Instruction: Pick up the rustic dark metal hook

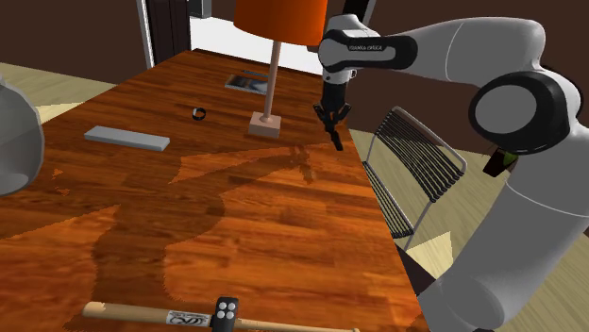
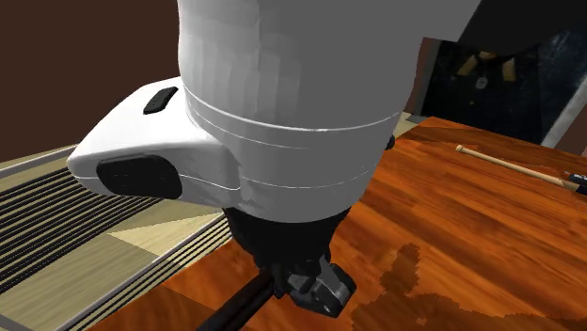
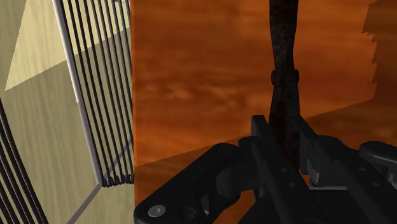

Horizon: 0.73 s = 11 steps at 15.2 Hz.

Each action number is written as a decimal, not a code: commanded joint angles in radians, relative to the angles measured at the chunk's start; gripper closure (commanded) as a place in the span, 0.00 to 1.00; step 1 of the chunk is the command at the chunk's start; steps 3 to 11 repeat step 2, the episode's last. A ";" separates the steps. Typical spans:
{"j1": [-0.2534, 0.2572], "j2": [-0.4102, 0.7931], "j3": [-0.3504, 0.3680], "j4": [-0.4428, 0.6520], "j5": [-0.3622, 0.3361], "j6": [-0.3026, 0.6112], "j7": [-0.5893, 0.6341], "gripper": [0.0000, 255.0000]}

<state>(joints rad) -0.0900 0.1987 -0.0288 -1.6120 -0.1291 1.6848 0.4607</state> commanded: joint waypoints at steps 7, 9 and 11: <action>0.000 0.001 0.000 0.019 0.000 -0.018 -0.003 1.00; 0.000 0.001 0.000 0.019 0.000 -0.018 -0.003 1.00; 0.000 0.001 0.000 0.019 0.000 -0.018 -0.003 1.00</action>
